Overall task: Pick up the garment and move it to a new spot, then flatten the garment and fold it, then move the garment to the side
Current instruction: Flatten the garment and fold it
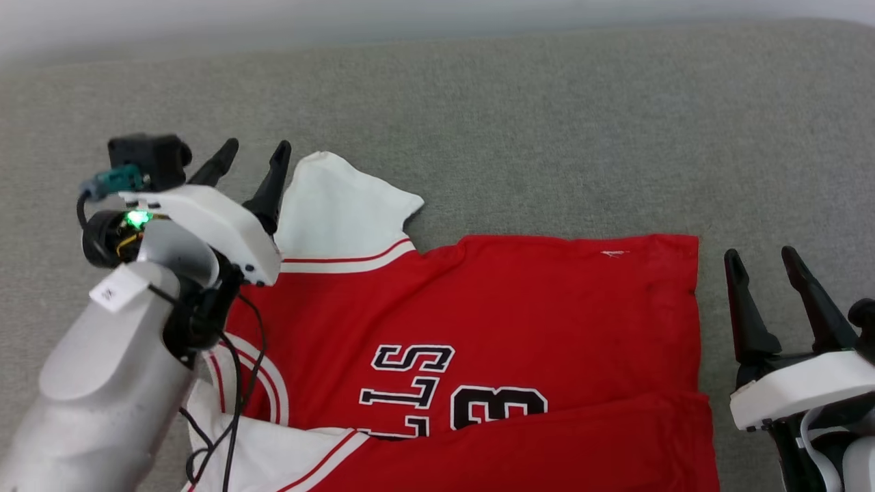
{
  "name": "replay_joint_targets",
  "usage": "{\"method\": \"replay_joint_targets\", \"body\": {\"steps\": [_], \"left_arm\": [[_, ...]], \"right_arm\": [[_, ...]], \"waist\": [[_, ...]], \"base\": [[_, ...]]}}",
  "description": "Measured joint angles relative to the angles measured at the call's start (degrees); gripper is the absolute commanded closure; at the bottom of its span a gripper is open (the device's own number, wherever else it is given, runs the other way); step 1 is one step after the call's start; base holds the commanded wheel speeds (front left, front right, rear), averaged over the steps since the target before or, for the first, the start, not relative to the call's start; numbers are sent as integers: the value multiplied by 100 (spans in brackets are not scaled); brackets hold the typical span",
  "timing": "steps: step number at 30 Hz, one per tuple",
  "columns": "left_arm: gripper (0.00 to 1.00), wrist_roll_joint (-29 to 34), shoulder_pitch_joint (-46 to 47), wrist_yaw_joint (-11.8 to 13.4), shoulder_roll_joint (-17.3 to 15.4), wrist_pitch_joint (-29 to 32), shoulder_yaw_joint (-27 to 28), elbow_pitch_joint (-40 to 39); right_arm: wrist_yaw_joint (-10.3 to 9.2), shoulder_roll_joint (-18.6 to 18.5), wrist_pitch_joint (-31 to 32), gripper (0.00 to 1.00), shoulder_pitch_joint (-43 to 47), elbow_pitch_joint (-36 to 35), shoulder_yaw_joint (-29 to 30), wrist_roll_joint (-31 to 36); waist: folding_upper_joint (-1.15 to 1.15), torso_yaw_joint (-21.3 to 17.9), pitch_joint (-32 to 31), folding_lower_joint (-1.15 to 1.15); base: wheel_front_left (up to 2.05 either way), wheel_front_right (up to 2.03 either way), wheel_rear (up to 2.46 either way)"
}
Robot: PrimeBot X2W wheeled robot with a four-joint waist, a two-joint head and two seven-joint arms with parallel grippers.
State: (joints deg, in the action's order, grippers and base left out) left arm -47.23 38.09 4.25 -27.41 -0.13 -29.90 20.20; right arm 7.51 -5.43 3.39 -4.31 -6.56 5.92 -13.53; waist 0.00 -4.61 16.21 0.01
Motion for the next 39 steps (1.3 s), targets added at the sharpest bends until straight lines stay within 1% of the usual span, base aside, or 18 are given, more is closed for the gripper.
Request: {"method": "replay_joint_targets", "body": {"steps": [4, 5, 6, 9, 10, 14, 22, 23, 24, 25, 28, 32, 35, 39], "left_arm": [[0, -246, 649, -224, -77, 888, -70, 410], [0, -246, 649, -224, -77, 888, -70, 410], [0, -426, 890, -320, -123, 1376, -78, 633], [0, -625, 1228, -419, -187, 2149, -138, 951], [0, -625, 1228, -419, -187, 2149, -138, 951], [0, -839, 1524, -377, -298, 3061, -235, 1359], [0, -730, 2051, -263, -533, 4380, -612, 1778], [59, -764, 2098, -236, -537, 4517, -613, 1814], [94, -809, 2109, -215, -532, 4582, -604, 1827], [100, -821, 2110, -215, -533, 4598, -602, 1826], [100, -820, 2102, -196, -543, 4537, -597, 1831], [100, -754, 1969, -232, -449, 4123, -600, 1866], [100, -676, 1865, -242, -346, 3706, -601, 1908], [100, -578, 1739, -252, -134, 3105, -580, 1861]], "right_arm": [[0, 63, -66, 0, -145, 118, -55, -4], [0, 63, -66, 0, -145, 118, -55, -4], [0, 93, -97, 0, -209, 177, -103, -24], [0, 141, -177, 0, -281, 294, -143, -45], [0, 141, -177, 0, -281, 294, -143, -45], [0, 185, -263, 0, -389, 445, -181, -65], [0, 223, -428, 0, -514, 681, -292, -166], [0, 223, -432, 0, -514, 706, -275, -181], [0, 223, -432, 0, -514, 732, -268, -210], [0, 223, -433, 0, -516, 754, -266, -226], [0, 227, -383, 0, -547, 824, -260, -350], [0, 193, -177, 0, -714, 926, -289, -597], [0, -24, 167, 0, -879, 1080, -314, -826], [0, -505, 994, 0, -1162, 1363, -414, -1092]], "waist": [[0, -201, 326, 0], [0, -201, 326, 0], [0, -322, 449, 0], [0, -490, 629, 0], [0, -490, 629, 0], [0, -699, 829, 0], [0, -1007, 1121, -3], [0, -1029, 1139, -3], [0, -1042, 1152, -3], [0, -1051, 1161, -4], [0, -1043, 1145, -3], [0, -993, 1046, -2], [0, -925, 913, -1], [0, -771, 701, -1]], "base": [[0, 0, 0], [0, 0, 0], [0, 0, 0], [0, 0, 0], [0, 0, 0], [0, 0, 0], [0, 0, 0], [0, 0, 0], [0, 0, 0], [0, 0, 0], [0, 0, 0], [0, 0, 0], [0, 0, 0], [0, 0, 0]]}}
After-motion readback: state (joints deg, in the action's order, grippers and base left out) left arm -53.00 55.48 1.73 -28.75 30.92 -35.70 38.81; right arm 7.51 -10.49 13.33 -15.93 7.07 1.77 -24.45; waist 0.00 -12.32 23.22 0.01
